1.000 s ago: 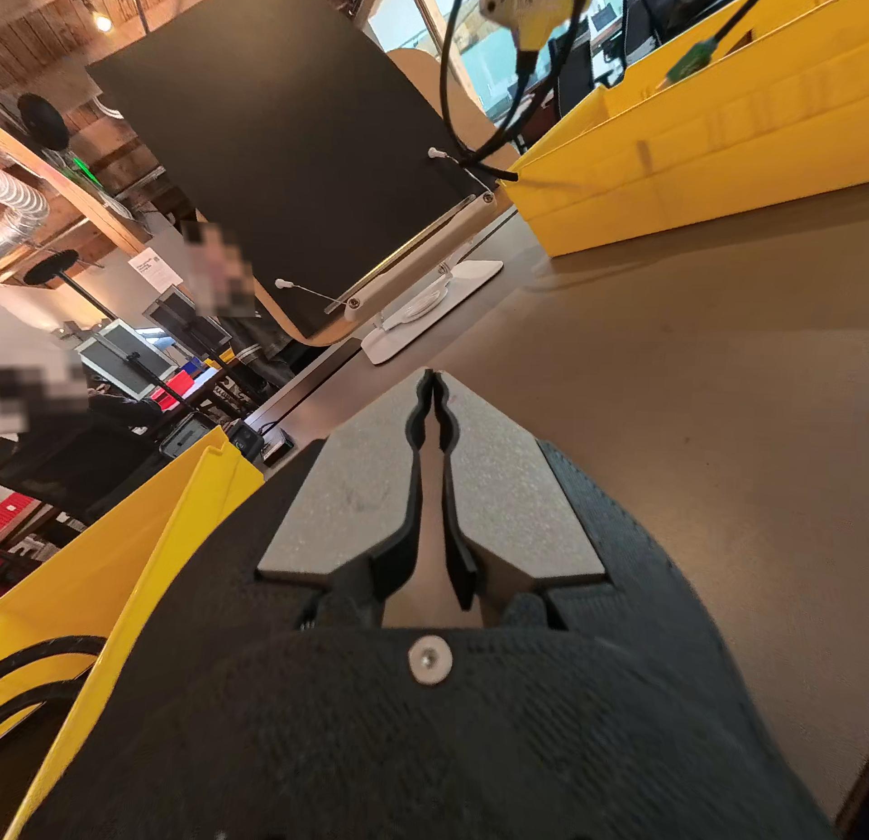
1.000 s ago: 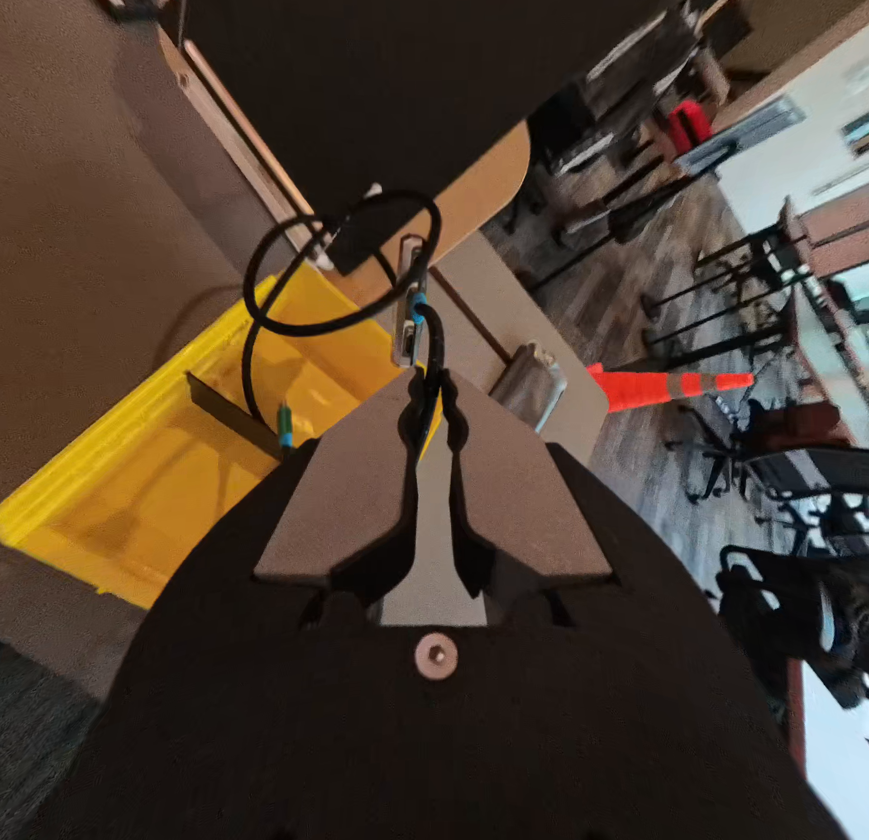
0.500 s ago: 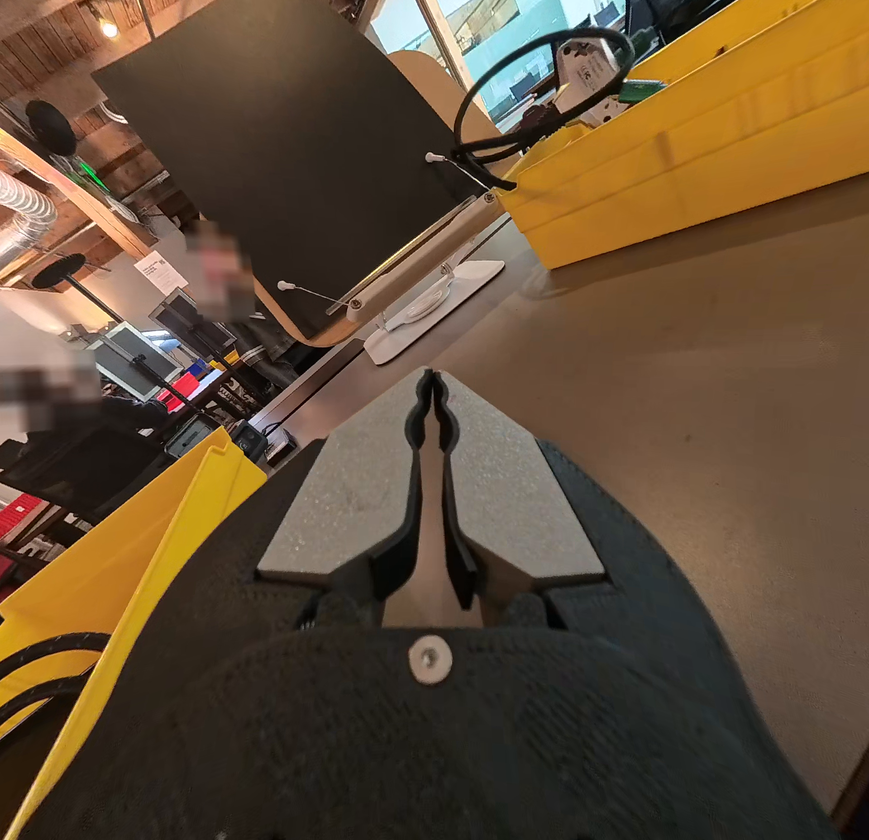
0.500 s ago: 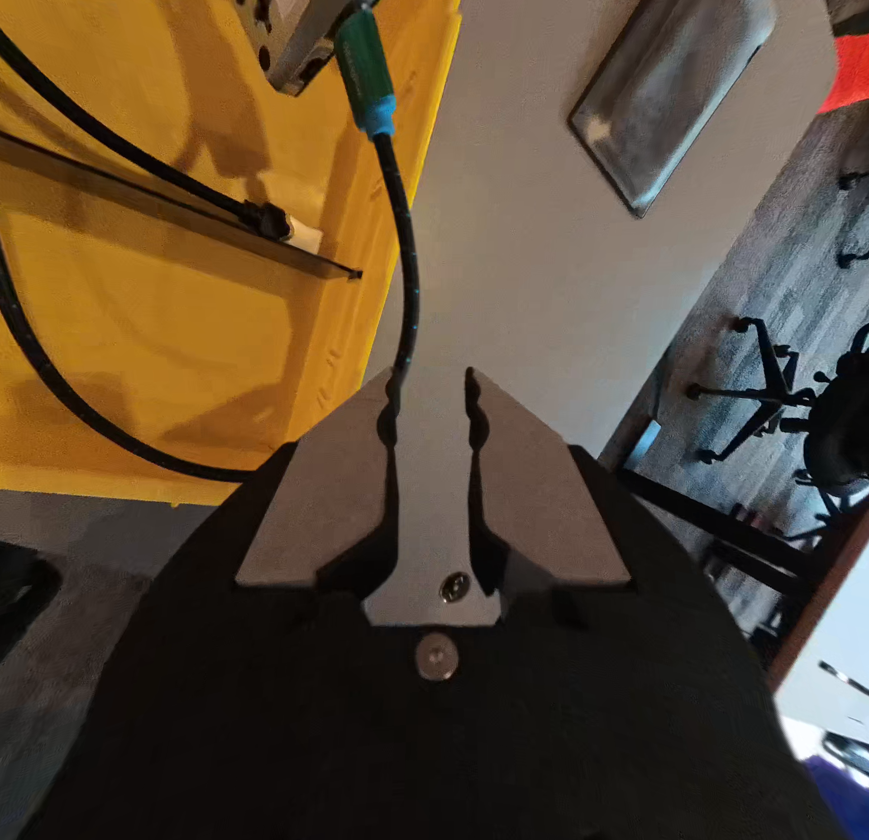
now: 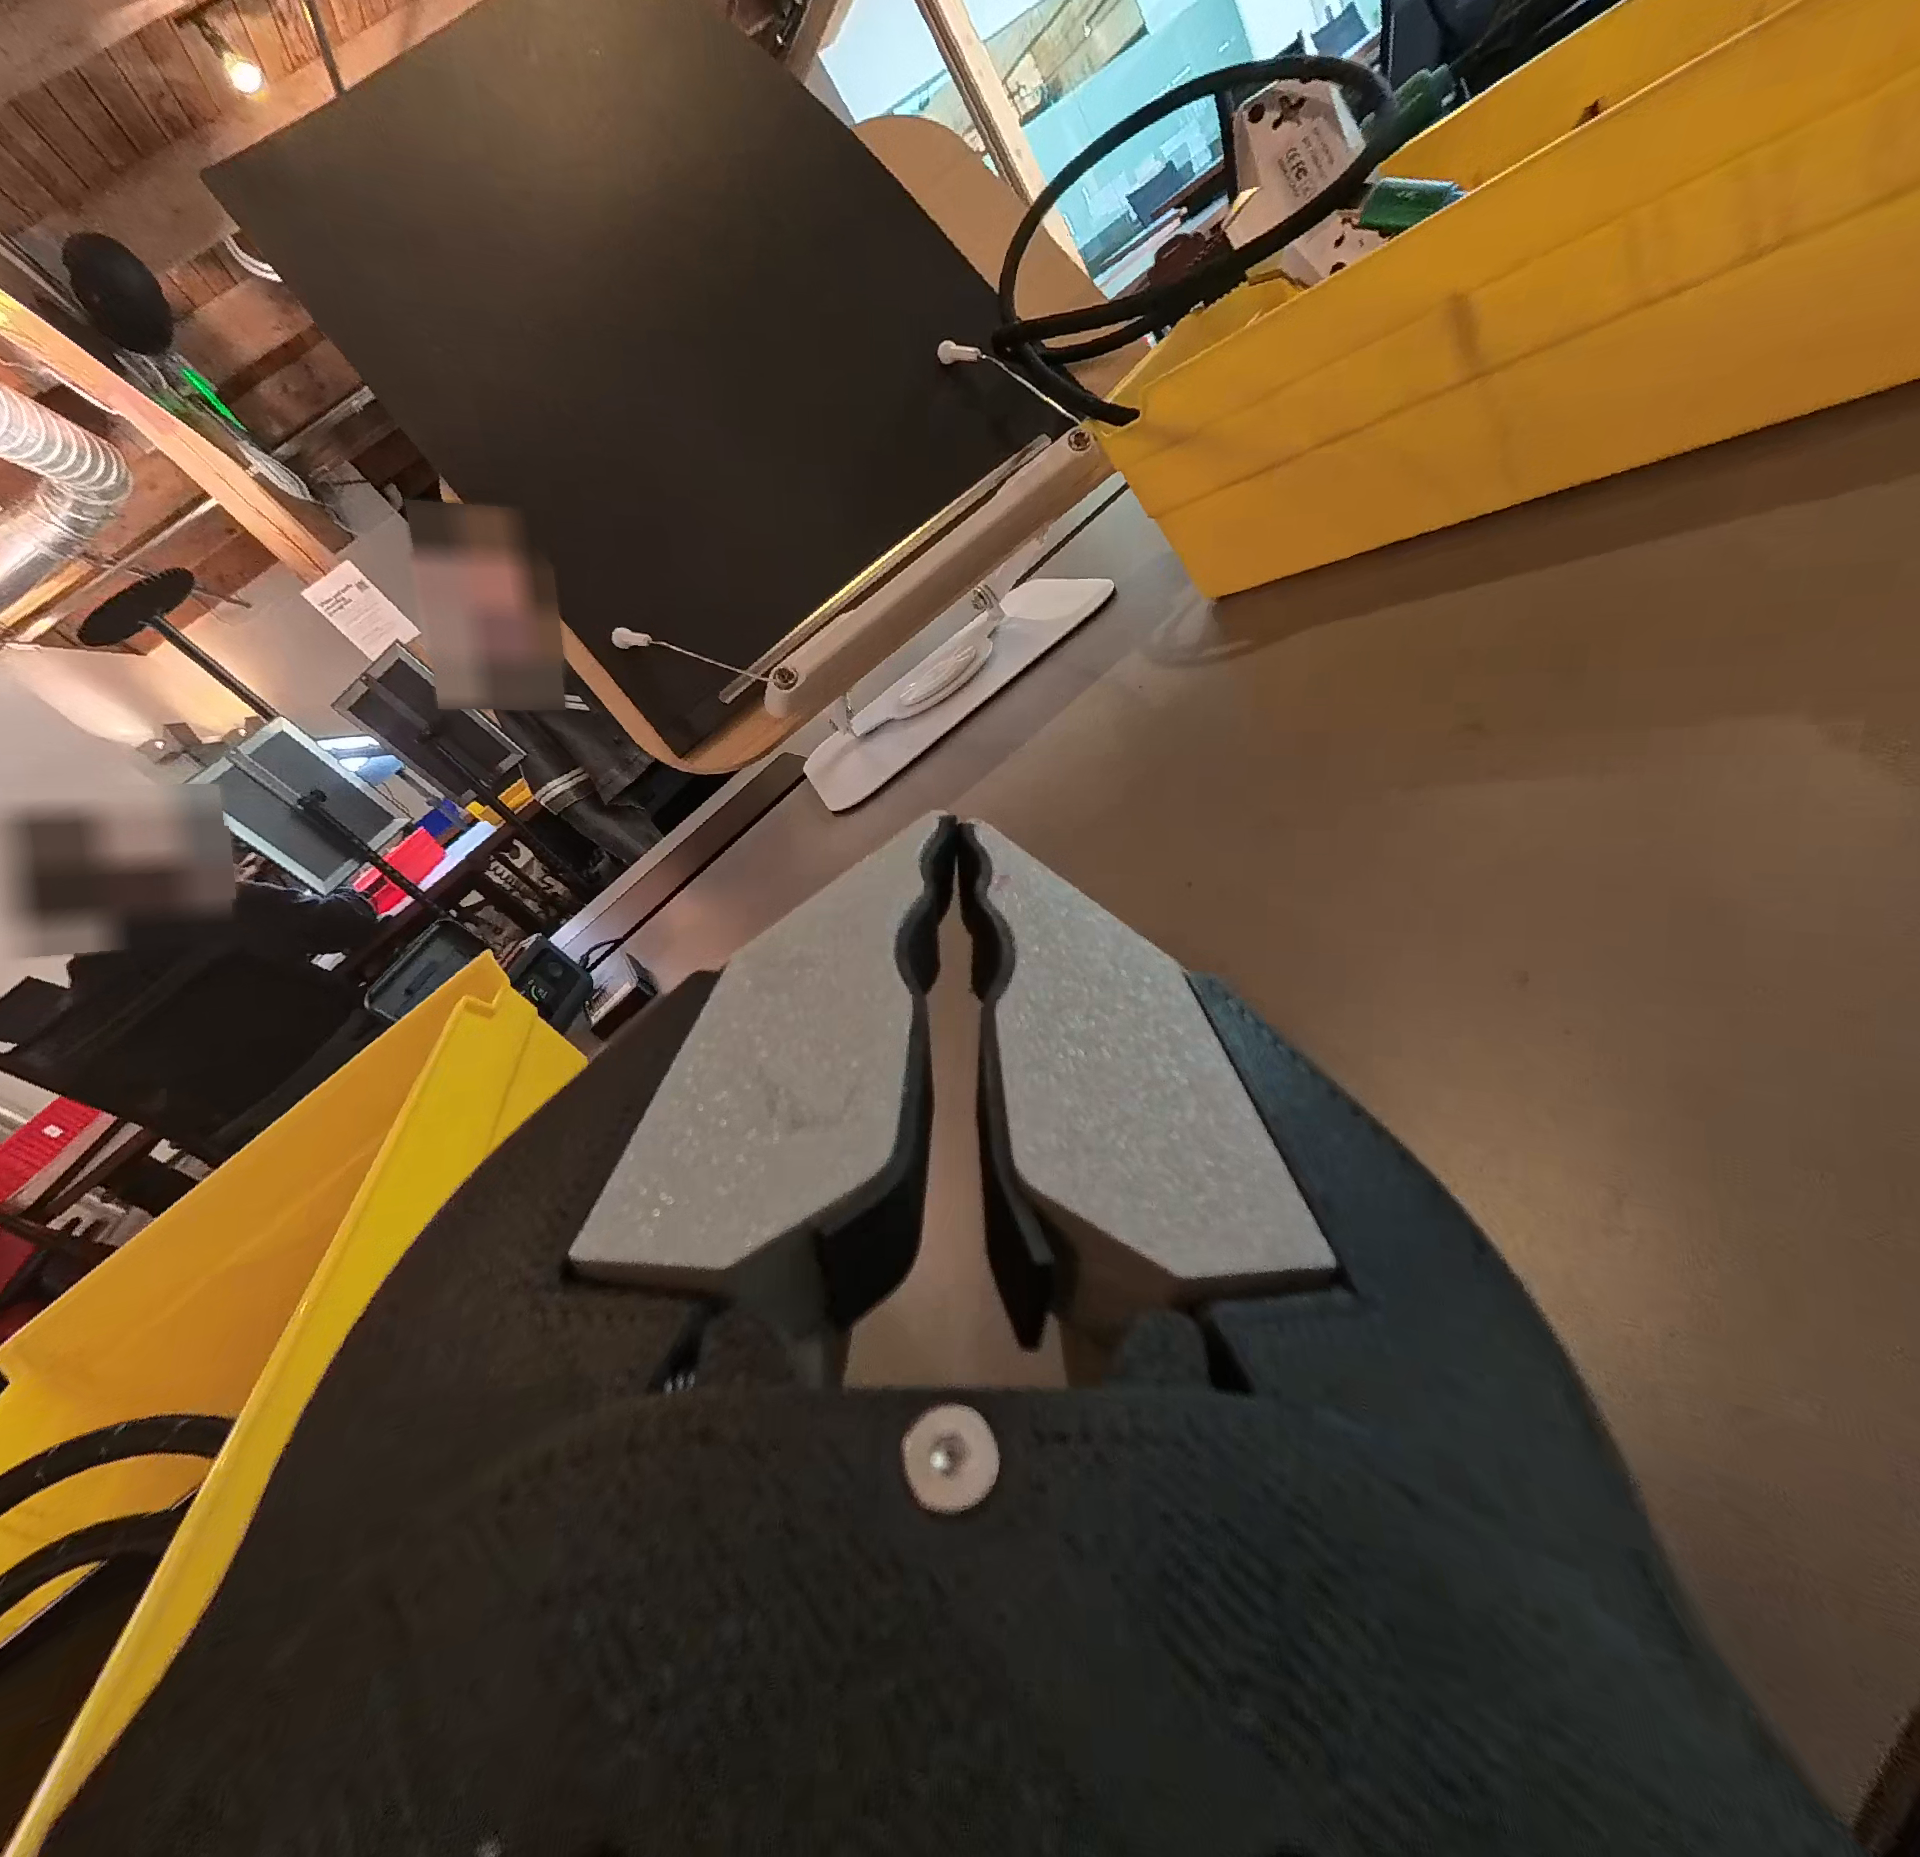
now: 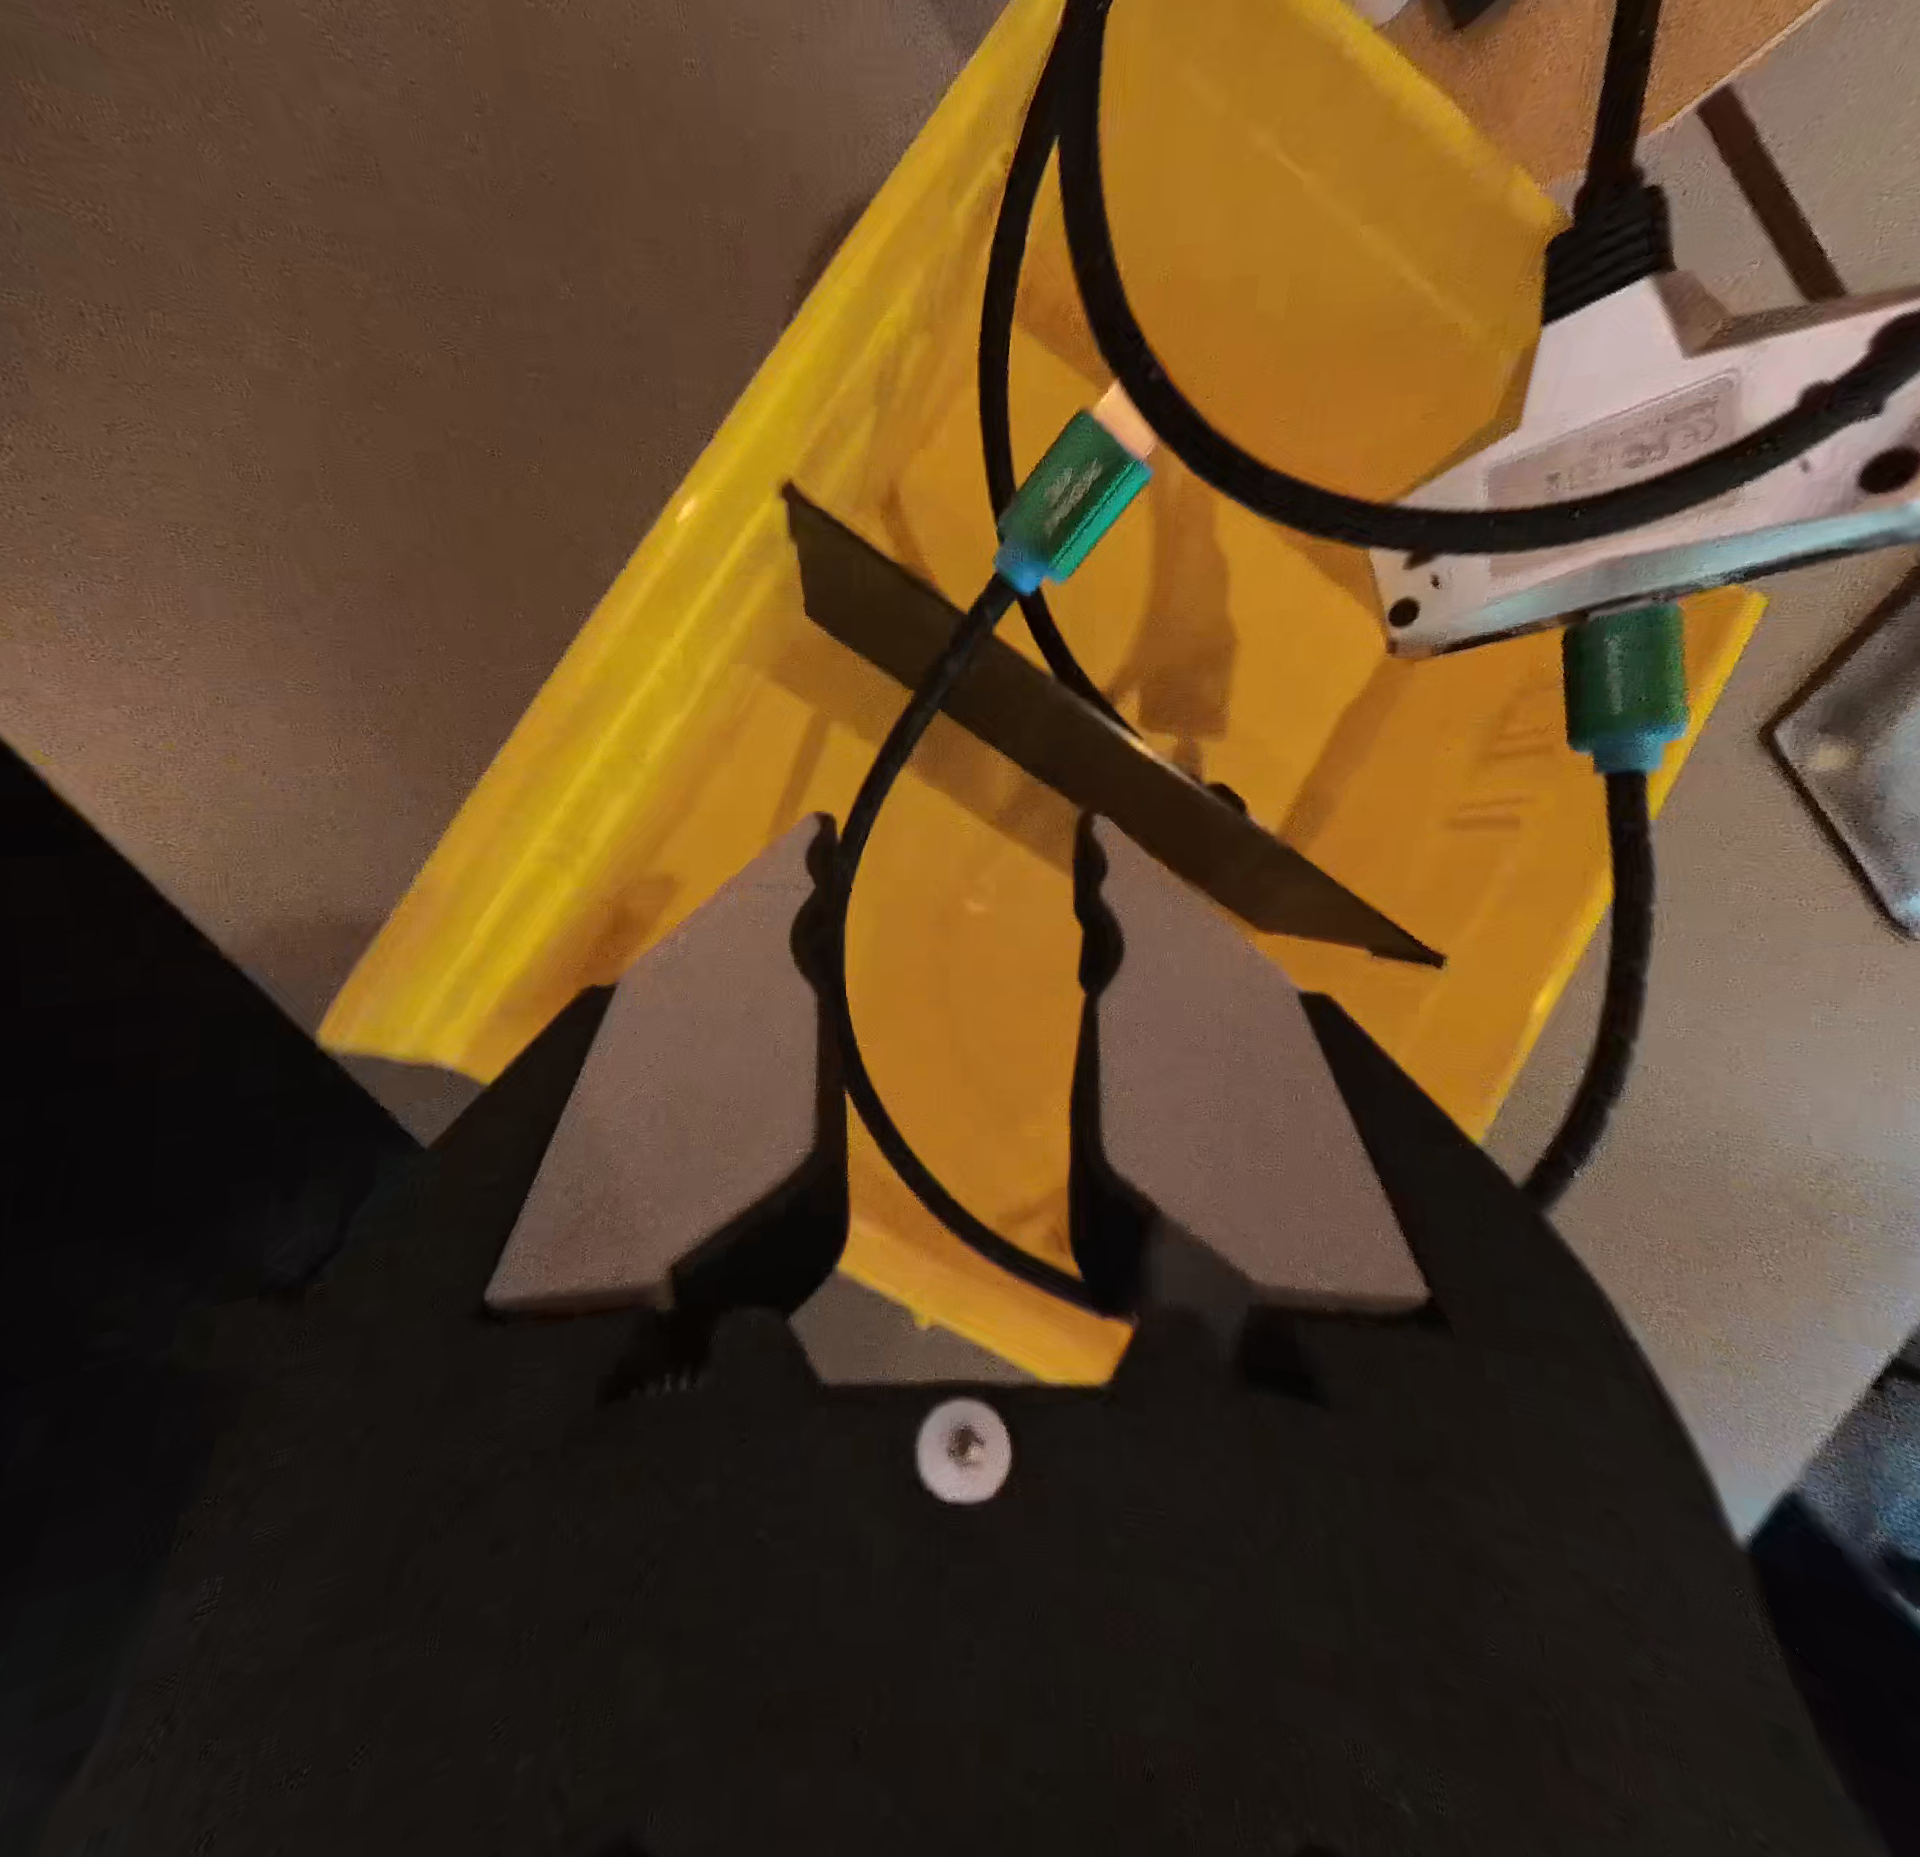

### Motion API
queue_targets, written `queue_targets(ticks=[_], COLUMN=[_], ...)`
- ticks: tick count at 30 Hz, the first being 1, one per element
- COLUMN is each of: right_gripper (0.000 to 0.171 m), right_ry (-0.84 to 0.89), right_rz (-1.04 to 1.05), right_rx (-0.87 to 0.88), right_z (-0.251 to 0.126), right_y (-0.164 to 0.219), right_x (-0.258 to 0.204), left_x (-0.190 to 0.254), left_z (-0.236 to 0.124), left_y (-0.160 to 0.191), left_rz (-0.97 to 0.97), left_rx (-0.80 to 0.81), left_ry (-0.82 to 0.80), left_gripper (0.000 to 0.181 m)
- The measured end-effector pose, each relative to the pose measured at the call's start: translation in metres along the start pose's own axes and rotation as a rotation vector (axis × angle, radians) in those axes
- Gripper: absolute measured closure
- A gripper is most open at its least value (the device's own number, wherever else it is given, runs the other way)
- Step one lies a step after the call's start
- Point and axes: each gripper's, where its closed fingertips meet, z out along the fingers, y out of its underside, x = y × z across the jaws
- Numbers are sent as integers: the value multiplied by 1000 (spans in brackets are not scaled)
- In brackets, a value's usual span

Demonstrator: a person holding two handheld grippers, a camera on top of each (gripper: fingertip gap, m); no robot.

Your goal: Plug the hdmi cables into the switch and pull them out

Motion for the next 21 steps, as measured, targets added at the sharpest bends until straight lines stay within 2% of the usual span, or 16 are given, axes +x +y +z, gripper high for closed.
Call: queue_targets(ticks=[2, 4, 5, 7, 8, 11, 17, 21], right_gripper=[122, 107, 110, 132, 153, 157, 158, 157], right_ry=[-8, -28, -40, -96, -183, -273, -380, -386], right_rz=[83, 153, 172, 200, 224, 197, 112, 144], right_rx=[26, 2, -22, -68, -77, -88, -220, -112], right_z=[19, 38, 48, 65, 68, 63, 44, 28], right_y=[-17, -25, -26, -26, -27, -26, -5, -25], right_x=[7, 12, 13, 10, 0, -9, -21, -16], left_x=[1, 3, 3, 4, 4, 2, -3, -3], left_z=[0, 0, 0, 0, 0, -1, -2, -3], left_y=[0, 0, 1, 1, 0, -1, -2, -3], left_rz=[10, 21, 25, 26, 24, 10, -29, -35], left_rx=[-1, -5, -8, -9, -6, 4, 19, 25], left_ry=[0, 1, 3, 6, 6, 4, 3, 0], left_gripper=[181, 181, 181, 181, 181, 181, 181, 181])
